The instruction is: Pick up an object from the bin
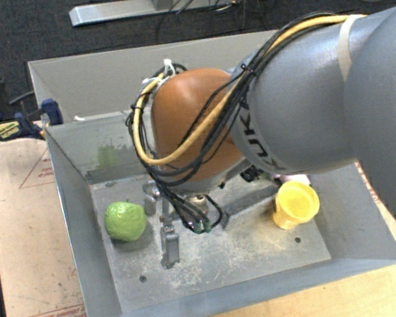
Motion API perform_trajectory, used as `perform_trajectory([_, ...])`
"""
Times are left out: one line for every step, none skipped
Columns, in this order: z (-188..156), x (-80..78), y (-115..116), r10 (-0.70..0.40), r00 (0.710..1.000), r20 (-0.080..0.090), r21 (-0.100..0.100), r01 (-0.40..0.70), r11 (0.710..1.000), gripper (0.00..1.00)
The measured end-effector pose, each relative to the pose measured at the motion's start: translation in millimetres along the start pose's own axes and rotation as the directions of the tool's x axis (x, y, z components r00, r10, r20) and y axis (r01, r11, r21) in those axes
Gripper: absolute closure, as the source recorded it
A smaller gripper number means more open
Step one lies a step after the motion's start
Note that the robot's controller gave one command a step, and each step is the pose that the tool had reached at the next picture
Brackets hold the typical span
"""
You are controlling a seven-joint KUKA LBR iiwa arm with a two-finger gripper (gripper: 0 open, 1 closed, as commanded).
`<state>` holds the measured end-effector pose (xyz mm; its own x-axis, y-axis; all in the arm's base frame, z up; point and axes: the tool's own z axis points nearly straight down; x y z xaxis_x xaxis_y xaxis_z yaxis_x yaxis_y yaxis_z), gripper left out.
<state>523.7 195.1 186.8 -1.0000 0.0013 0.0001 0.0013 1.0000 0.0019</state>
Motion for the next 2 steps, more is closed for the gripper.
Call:
perform_trajectory([0.0,0.0,0.0,0.000,1.000,0.000,0.000,0.000,1.000,0.00])
perform_trajectory([36.7,-28.6,12.5,-0.092,0.996,0.009,-0.001,0.092,0.996,0.00])
